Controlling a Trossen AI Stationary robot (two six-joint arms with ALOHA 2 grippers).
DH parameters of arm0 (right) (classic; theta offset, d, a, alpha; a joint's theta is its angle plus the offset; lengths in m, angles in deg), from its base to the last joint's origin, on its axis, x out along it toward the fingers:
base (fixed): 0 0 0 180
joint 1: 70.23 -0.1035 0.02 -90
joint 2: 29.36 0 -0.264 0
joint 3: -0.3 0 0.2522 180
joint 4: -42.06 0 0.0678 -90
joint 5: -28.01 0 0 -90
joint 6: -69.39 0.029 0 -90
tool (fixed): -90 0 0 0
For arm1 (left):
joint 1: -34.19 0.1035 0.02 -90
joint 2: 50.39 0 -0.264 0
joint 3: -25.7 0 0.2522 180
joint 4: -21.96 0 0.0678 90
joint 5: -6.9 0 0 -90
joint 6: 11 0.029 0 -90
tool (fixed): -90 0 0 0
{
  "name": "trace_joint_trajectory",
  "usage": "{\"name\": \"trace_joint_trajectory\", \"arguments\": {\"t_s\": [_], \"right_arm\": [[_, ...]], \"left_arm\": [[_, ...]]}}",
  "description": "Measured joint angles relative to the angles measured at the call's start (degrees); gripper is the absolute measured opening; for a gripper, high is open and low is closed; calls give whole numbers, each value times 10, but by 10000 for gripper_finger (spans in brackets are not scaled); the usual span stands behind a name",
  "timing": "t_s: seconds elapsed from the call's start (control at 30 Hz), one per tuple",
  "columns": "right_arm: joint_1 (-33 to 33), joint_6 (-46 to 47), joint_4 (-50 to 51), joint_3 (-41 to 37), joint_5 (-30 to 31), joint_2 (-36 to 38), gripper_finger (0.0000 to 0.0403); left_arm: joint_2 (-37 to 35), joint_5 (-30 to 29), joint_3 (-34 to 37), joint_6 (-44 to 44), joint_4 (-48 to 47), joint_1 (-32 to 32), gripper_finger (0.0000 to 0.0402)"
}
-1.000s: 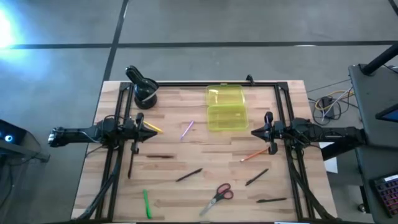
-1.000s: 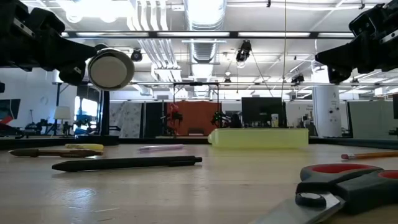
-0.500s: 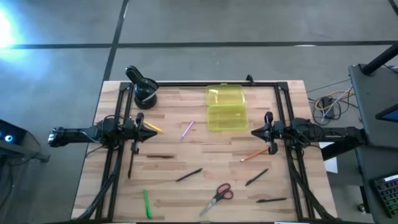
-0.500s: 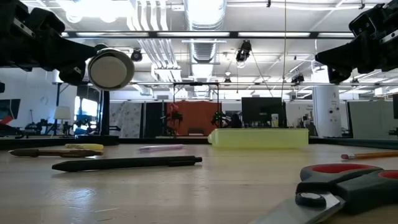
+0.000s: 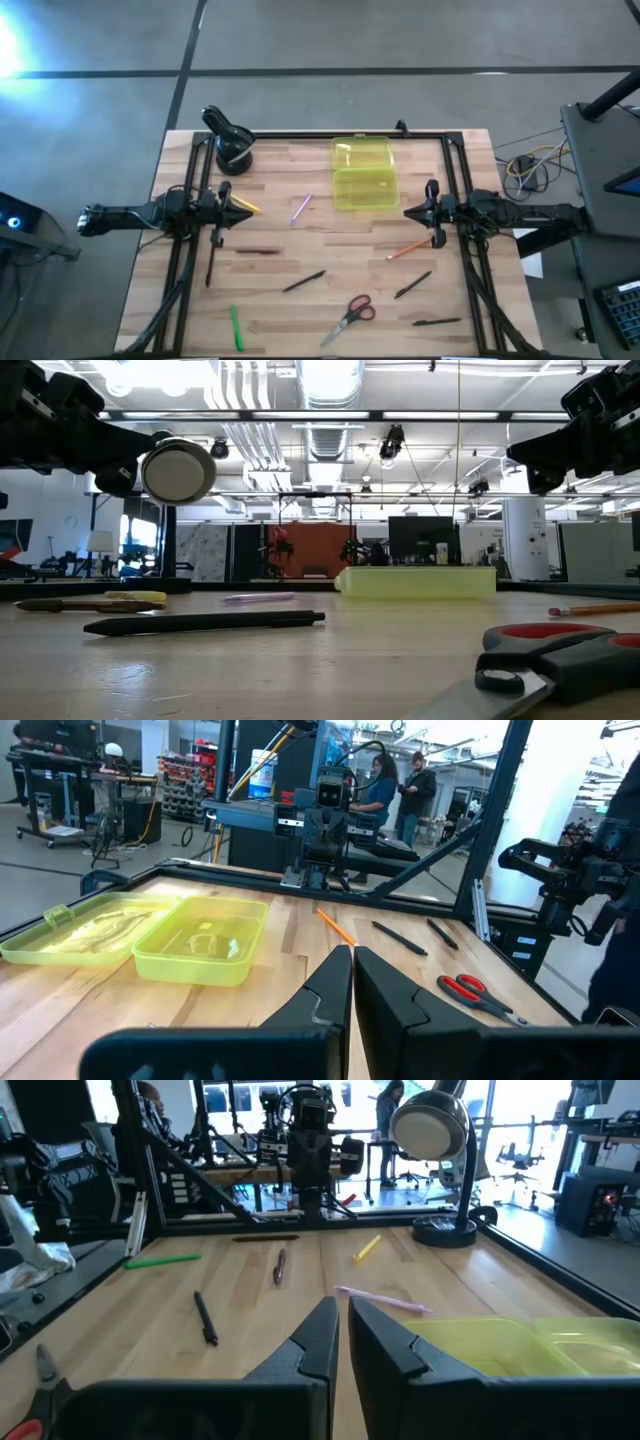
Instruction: Pick & place school supplies into a supply box
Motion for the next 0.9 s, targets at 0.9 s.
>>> {"name": "trace_joint_trajectory", "arguments": {"t_s": [0.9], "right_arm": [[0, 517, -196, 0, 133, 0, 22]], "left_arm": [[0, 0, 0, 0, 0, 0, 0]]}}
